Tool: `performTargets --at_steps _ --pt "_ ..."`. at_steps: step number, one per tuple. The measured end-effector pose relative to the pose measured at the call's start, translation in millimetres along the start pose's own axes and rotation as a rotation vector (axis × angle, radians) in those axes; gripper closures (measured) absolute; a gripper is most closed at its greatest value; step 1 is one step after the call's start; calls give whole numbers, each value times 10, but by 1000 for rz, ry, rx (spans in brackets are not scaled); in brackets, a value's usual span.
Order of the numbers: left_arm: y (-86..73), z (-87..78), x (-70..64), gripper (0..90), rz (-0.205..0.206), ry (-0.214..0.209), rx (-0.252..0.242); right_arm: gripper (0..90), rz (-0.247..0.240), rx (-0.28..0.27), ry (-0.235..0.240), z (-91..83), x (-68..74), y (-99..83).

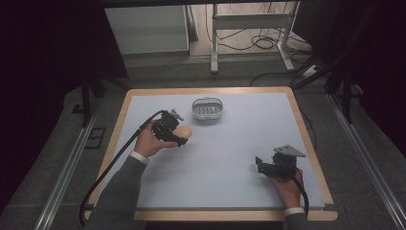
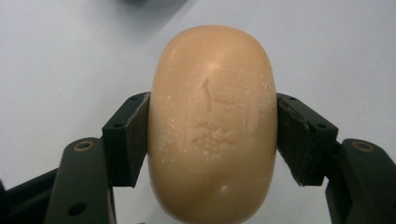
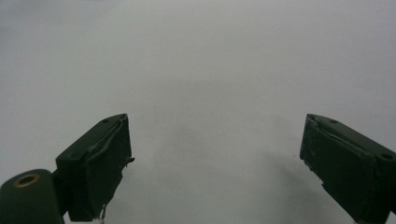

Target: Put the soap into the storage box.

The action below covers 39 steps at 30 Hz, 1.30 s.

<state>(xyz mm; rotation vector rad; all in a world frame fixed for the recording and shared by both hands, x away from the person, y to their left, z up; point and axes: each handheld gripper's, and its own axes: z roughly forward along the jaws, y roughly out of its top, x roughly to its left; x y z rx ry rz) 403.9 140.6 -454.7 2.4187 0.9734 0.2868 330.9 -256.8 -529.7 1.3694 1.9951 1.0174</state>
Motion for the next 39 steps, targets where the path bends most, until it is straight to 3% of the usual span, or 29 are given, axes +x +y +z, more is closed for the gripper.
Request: performTargets --at_steps 39 --pt "399 59 83 328 31 13 15 89 3 1 1 -1 -1 0"
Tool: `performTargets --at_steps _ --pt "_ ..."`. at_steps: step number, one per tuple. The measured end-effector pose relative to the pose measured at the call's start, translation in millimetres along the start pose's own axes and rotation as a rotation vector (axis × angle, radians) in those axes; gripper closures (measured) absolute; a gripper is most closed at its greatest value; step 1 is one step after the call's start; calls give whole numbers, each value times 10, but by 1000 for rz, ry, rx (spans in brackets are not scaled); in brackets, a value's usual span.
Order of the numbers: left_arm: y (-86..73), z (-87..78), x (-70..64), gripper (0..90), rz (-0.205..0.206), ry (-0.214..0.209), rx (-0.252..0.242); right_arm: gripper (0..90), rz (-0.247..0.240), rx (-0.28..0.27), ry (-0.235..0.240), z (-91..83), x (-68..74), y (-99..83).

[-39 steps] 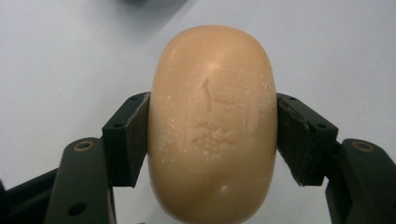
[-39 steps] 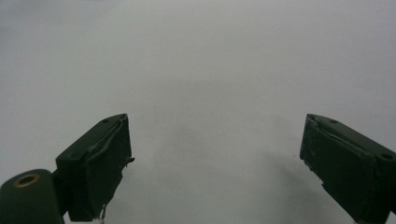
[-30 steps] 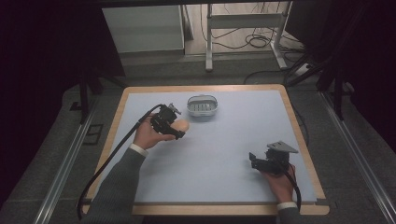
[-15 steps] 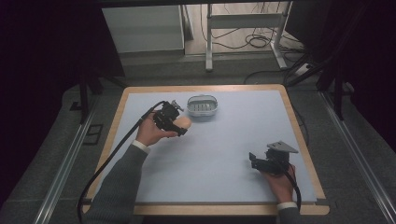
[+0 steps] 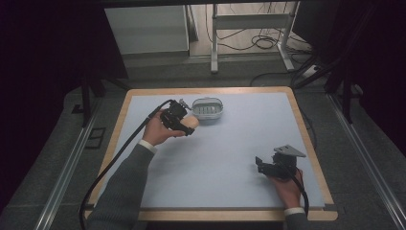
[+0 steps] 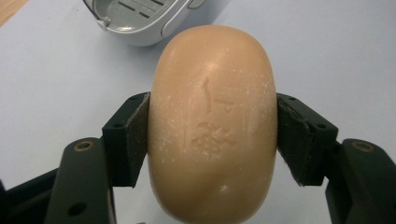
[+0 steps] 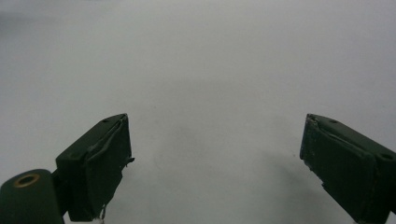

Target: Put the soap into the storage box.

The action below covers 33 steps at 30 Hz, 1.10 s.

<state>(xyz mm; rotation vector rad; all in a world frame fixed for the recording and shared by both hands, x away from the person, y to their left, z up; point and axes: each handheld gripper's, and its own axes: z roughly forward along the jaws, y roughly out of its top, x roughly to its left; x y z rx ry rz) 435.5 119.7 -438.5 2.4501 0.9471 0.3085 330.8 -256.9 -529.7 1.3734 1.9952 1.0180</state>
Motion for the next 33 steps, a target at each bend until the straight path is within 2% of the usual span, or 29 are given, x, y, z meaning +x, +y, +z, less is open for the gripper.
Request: performTargets --at_steps 23,33 --pt "123 71 70 328 -5 -1 -8 88 -6 0 -4 3 8 -1" --pt "215 115 127 328 6 0 1 88 -7 0 -6 2 10 -1"
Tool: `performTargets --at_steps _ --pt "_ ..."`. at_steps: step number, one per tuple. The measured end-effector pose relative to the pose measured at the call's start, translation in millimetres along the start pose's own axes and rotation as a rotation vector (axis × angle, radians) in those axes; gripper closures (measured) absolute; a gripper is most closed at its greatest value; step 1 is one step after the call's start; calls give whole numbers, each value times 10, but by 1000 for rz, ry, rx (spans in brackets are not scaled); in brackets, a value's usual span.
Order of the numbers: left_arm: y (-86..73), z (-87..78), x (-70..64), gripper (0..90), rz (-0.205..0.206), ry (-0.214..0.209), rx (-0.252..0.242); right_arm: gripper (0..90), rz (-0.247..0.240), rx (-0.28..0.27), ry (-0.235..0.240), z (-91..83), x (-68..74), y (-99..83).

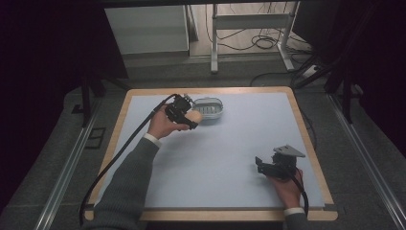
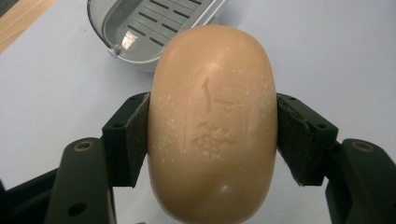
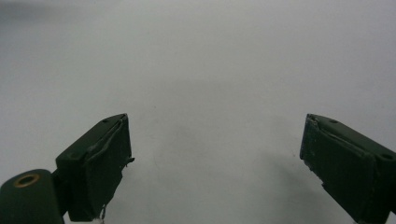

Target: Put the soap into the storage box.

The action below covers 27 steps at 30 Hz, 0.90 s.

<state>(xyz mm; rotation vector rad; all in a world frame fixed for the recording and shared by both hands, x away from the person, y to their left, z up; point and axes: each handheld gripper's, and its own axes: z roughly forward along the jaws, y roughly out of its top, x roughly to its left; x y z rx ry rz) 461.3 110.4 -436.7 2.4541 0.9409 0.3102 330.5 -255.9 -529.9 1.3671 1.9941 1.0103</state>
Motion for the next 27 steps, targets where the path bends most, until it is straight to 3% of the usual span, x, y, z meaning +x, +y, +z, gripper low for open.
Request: performTargets --at_steps 27 --pt "254 169 103 328 0 5 8 88 1 0 -1 1 -2 0"
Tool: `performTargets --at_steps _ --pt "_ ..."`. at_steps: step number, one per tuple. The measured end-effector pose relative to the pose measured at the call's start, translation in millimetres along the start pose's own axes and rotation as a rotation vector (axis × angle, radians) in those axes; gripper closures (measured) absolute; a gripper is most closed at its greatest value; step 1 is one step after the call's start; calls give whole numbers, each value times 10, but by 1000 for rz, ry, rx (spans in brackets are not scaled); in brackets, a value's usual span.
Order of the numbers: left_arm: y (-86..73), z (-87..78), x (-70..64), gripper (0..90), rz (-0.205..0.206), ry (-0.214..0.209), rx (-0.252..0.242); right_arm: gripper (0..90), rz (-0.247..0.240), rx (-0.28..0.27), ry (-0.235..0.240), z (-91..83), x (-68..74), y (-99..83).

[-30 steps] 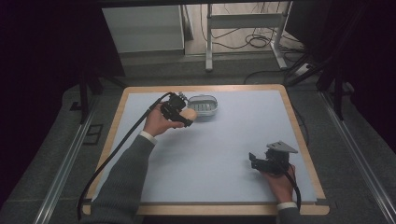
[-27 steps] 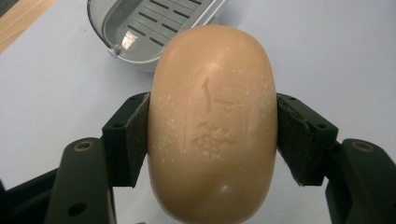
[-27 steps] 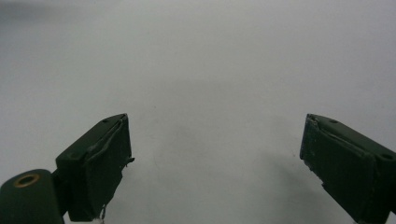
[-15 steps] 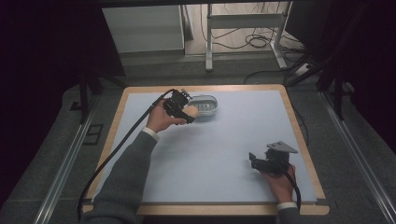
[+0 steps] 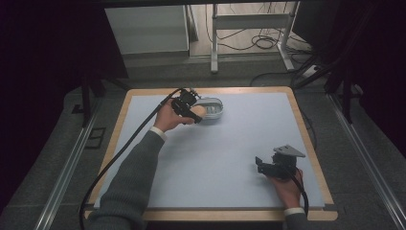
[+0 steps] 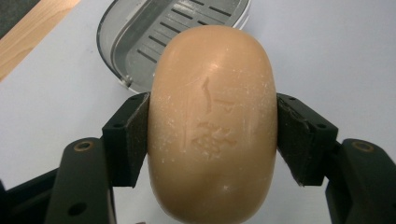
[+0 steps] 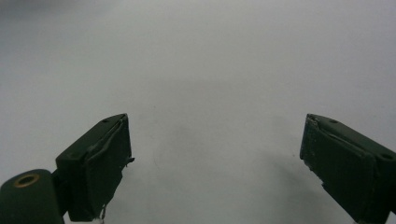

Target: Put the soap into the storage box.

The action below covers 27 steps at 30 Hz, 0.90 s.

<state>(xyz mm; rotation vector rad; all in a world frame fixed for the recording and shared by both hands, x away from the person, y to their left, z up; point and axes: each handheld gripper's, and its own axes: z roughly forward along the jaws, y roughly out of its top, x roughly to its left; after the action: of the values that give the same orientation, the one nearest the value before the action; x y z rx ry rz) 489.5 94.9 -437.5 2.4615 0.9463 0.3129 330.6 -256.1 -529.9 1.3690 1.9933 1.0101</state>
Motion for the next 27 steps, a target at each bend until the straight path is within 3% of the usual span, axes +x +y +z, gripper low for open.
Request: performTargets --at_steps 6,27 --pt "79 38 43 328 11 -22 5 88 2 0 3 -3 -3 0" --pt "280 178 173 328 17 -9 29 88 4 -2 2 -3 -4 0"
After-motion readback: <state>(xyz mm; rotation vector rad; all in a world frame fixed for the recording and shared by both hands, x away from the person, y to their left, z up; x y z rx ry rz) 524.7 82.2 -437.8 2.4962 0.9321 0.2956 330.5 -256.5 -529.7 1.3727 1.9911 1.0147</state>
